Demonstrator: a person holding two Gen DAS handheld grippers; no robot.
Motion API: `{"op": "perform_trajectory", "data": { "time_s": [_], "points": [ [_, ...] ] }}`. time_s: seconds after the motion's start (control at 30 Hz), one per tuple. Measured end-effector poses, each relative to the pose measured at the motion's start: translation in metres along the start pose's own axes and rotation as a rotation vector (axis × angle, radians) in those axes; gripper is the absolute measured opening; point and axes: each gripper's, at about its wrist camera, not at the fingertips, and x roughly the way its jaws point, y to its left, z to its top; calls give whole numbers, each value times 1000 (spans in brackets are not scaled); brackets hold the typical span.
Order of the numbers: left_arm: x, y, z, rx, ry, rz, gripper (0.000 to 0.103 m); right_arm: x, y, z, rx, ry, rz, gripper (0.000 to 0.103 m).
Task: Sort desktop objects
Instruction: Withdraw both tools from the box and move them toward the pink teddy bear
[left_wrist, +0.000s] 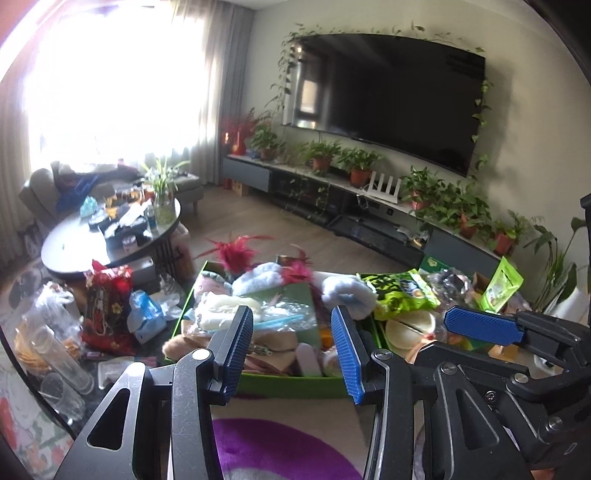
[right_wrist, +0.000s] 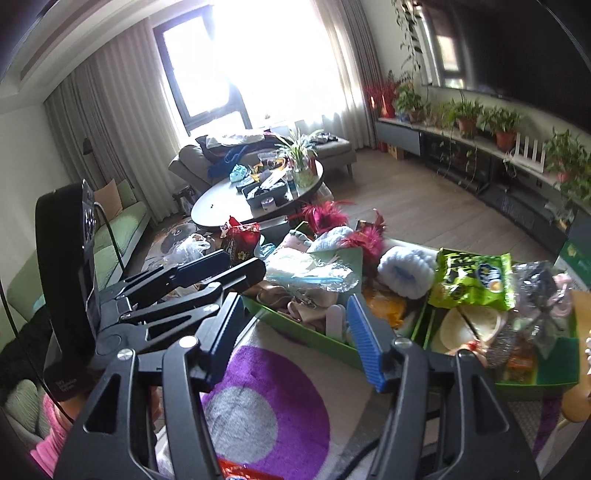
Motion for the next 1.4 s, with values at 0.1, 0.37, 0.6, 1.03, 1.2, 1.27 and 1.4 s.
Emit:
{"op": "perform_trajectory", "data": {
  "time_s": [0.1,0.37,0.6,1.03,1.2,1.27,1.4],
  "points": [
    [-12,-10,-2,10,-7,-10,45,-17,-3,-6,-2,-16,4,60],
    [-39,-39,-15,28,-33,-14,45,-60,-5,-24,-16,-60,-3,62],
    [-57,-68,-28,56,-38,-30,45,-92,-11,-46,-13,-81,-16,62],
    [-79,-122,-59,114,-20,-92,45,-138,-29,-85,-5,-122,-49,63],
    [-82,-138,-69,136,-7,-96,45,-149,-40,-101,7,-126,-51,63],
    [-84,-146,-75,143,-2,-98,45,-152,-46,-106,10,-122,-54,63],
    [-83,-157,-87,138,14,-112,45,-156,-61,-124,17,-108,-66,65]
  ]
}}
